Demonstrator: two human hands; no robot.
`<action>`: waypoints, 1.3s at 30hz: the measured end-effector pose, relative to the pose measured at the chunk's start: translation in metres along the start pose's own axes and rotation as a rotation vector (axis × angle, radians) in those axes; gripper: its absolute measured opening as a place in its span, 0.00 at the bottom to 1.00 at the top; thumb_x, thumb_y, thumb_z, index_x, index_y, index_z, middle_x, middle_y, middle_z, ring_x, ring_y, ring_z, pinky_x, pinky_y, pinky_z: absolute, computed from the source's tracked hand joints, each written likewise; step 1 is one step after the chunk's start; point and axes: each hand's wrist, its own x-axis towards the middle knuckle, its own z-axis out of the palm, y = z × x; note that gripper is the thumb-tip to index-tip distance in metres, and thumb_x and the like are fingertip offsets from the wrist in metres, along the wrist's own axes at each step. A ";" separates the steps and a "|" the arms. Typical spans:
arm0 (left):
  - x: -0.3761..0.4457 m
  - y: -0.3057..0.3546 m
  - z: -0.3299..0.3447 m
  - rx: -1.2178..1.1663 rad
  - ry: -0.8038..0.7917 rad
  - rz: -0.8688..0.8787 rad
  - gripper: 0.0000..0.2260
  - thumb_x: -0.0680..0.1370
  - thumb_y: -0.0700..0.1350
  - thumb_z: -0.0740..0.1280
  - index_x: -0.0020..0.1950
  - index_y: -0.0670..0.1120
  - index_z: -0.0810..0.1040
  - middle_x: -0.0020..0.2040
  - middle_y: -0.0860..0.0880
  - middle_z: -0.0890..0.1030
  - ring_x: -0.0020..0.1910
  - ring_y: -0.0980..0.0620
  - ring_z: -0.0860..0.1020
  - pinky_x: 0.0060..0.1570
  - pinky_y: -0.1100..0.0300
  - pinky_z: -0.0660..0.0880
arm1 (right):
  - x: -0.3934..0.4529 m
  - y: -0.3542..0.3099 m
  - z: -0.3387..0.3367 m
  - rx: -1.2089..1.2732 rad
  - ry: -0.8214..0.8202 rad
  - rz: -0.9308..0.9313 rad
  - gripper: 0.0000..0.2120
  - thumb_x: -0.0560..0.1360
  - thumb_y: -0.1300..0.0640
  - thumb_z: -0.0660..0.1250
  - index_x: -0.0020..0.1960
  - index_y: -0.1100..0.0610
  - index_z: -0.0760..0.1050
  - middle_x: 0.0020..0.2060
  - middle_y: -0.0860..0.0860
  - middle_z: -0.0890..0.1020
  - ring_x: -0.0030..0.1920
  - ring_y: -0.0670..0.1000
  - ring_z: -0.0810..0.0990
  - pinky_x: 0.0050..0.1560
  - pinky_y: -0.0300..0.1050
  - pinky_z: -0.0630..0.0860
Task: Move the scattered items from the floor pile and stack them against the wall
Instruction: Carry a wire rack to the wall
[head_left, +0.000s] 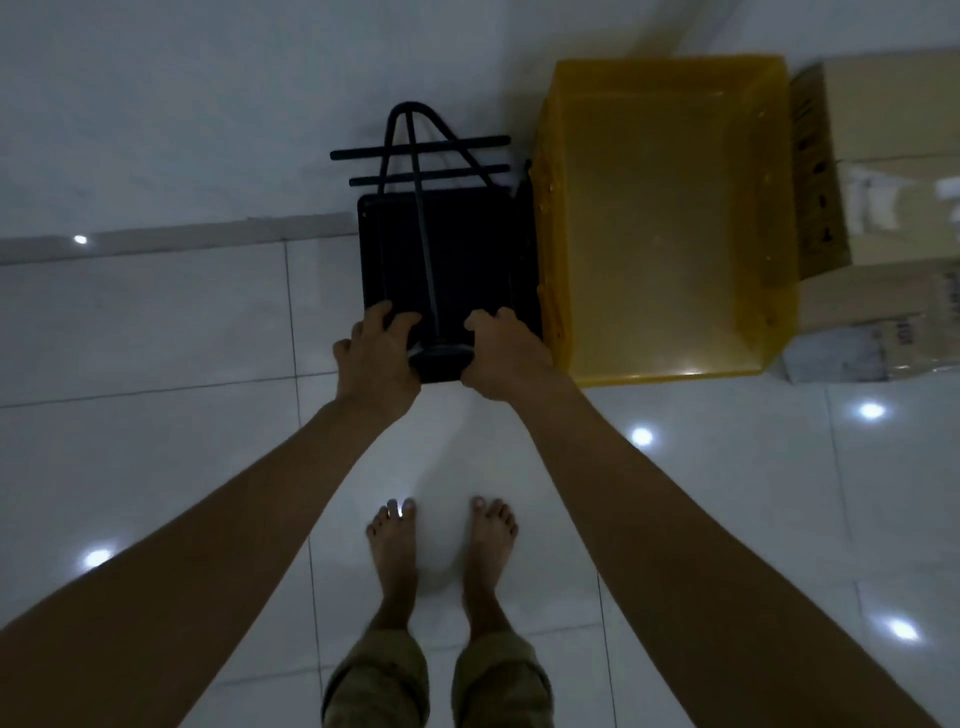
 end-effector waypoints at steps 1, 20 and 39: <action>-0.010 0.010 -0.007 -0.027 -0.004 -0.014 0.30 0.74 0.39 0.69 0.74 0.50 0.64 0.76 0.43 0.57 0.71 0.42 0.62 0.67 0.46 0.57 | -0.013 -0.005 -0.006 0.043 -0.015 -0.003 0.27 0.75 0.58 0.70 0.71 0.58 0.65 0.63 0.59 0.69 0.59 0.59 0.73 0.56 0.53 0.76; -0.267 0.096 -0.183 -0.491 0.028 0.050 0.21 0.79 0.42 0.66 0.71 0.46 0.69 0.68 0.45 0.71 0.65 0.50 0.70 0.58 0.70 0.62 | -0.282 -0.074 -0.084 0.317 0.038 -0.051 0.28 0.78 0.50 0.66 0.74 0.54 0.62 0.67 0.57 0.70 0.61 0.55 0.74 0.58 0.47 0.75; -0.481 0.038 -0.177 -0.549 0.226 -0.104 0.19 0.79 0.46 0.66 0.69 0.50 0.71 0.68 0.47 0.71 0.67 0.49 0.70 0.67 0.56 0.64 | -0.448 -0.146 -0.017 0.103 -0.003 -0.225 0.29 0.79 0.50 0.64 0.77 0.52 0.58 0.71 0.56 0.63 0.67 0.56 0.68 0.56 0.39 0.65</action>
